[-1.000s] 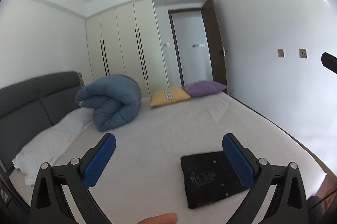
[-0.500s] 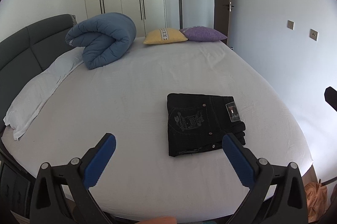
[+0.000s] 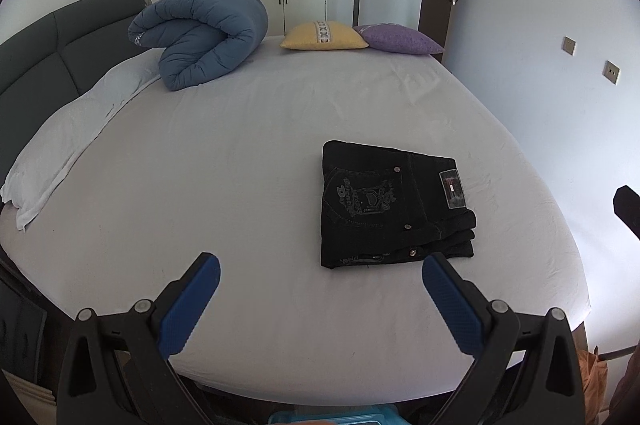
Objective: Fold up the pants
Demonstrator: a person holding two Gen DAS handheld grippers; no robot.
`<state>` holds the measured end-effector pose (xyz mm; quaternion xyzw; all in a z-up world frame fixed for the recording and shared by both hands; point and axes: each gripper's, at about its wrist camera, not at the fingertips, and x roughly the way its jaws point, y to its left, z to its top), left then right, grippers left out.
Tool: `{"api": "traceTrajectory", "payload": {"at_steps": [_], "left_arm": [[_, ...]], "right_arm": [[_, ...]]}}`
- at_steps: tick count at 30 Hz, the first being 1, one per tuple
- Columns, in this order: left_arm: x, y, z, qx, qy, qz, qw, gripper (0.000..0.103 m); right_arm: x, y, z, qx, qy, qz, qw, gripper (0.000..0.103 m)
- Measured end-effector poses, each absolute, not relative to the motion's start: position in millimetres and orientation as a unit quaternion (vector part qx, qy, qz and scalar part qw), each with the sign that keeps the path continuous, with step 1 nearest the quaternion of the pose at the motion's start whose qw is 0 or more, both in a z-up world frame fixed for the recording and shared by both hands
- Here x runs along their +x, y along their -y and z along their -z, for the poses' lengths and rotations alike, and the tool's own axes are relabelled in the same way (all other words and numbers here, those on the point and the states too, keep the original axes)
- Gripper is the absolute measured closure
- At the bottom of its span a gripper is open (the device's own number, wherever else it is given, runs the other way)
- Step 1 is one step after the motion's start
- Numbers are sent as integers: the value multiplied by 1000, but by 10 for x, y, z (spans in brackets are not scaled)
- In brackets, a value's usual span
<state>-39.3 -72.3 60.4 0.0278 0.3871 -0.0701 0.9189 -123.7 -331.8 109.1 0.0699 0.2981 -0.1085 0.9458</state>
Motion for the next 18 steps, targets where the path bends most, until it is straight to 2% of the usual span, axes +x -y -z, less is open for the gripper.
{"api": "traceTrajectory", "payload": {"at_steps": [18], "left_arm": [[-351,718,-518,22,-400,68,914,0]], "right_arm": [[-1019,3137,-805,68,-338,93,934,0]]}}
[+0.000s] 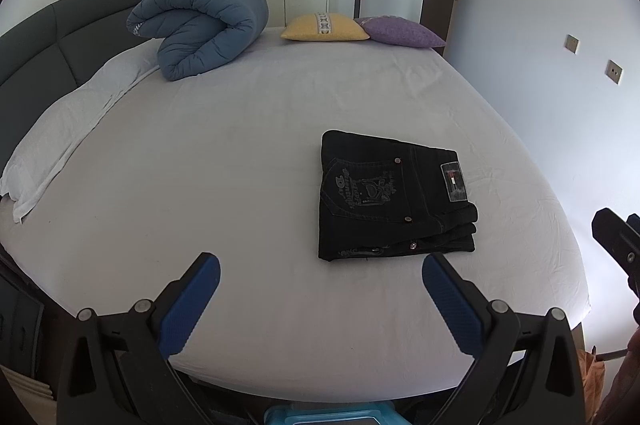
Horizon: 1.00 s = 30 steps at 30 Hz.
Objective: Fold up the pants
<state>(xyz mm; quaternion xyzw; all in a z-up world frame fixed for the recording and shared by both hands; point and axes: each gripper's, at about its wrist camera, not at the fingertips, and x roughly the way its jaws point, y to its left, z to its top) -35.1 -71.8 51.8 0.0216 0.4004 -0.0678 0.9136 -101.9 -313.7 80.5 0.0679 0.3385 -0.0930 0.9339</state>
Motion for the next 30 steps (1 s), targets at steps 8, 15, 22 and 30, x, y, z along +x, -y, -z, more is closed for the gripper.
{"api": "traceTrajectory", "payload": {"at_steps": [8,15,22,30], "left_arm": [[-347,710,-493,23,-403,69,912,0],[-350,709,-476,21,-405,67,912,0],[-348,691,-462,21,-406,65,911,0],[-347,684,-459,21,-407,66,911,0]], "right_arm": [[-1000,3109,-756,67,-346,95,931,0],[-988,3110,-721,67,-347,97,931,0],[-989,3117,-692,67,-349,98,930,0],[-994,3126,-663,67,-349,99,929,0]]}}
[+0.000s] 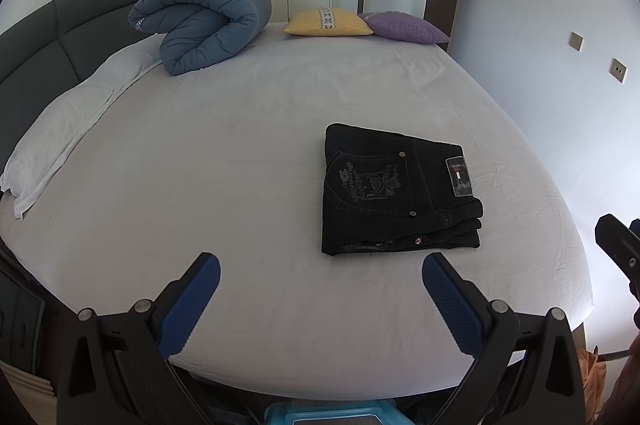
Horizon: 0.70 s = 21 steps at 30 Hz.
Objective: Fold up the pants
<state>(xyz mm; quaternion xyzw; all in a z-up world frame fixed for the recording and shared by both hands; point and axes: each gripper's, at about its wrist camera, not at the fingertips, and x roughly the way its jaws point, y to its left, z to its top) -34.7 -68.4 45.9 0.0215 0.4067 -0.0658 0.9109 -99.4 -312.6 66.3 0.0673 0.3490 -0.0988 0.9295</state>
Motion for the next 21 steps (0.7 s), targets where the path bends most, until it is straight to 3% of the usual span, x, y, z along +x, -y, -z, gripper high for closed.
{"api": "traceTrajectory", "payload": {"at_steps": [21], "left_arm": [[-357,672,-420,21,-409,63,910,0]], "right_arm": [[-1001,3149,-662,68,-351,97,929,0]]}}
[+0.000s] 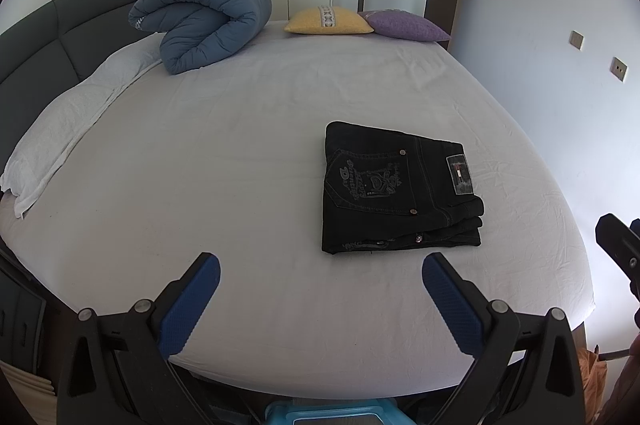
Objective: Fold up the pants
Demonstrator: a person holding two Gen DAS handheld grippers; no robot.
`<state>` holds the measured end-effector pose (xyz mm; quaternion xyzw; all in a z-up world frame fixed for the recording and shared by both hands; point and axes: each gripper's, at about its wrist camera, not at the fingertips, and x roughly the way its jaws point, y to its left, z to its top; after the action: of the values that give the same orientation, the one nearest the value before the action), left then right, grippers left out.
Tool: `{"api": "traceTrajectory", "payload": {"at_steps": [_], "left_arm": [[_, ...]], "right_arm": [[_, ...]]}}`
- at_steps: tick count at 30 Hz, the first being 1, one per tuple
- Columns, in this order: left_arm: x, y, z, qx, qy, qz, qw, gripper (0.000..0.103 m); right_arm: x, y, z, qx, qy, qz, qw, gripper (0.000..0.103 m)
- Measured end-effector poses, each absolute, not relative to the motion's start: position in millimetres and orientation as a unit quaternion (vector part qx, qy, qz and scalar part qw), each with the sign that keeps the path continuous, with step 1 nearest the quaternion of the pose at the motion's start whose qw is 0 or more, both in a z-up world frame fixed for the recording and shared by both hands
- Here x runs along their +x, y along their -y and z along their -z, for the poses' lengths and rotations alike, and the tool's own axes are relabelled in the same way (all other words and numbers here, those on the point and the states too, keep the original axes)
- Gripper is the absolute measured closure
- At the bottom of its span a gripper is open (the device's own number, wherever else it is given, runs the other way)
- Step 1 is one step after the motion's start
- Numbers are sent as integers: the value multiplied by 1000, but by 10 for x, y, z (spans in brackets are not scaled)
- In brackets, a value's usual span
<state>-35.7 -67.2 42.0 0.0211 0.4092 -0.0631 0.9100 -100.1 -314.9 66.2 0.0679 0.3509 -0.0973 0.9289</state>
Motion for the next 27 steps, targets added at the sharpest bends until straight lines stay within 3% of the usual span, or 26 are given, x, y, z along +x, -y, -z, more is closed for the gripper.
{"api": "traceTrajectory", "payload": {"at_steps": [27], "left_arm": [[-357,658,-393,23,-415,64,907,0]], "right_arm": [[-1026,3139,-632,68,-353,96,928,0]]}}
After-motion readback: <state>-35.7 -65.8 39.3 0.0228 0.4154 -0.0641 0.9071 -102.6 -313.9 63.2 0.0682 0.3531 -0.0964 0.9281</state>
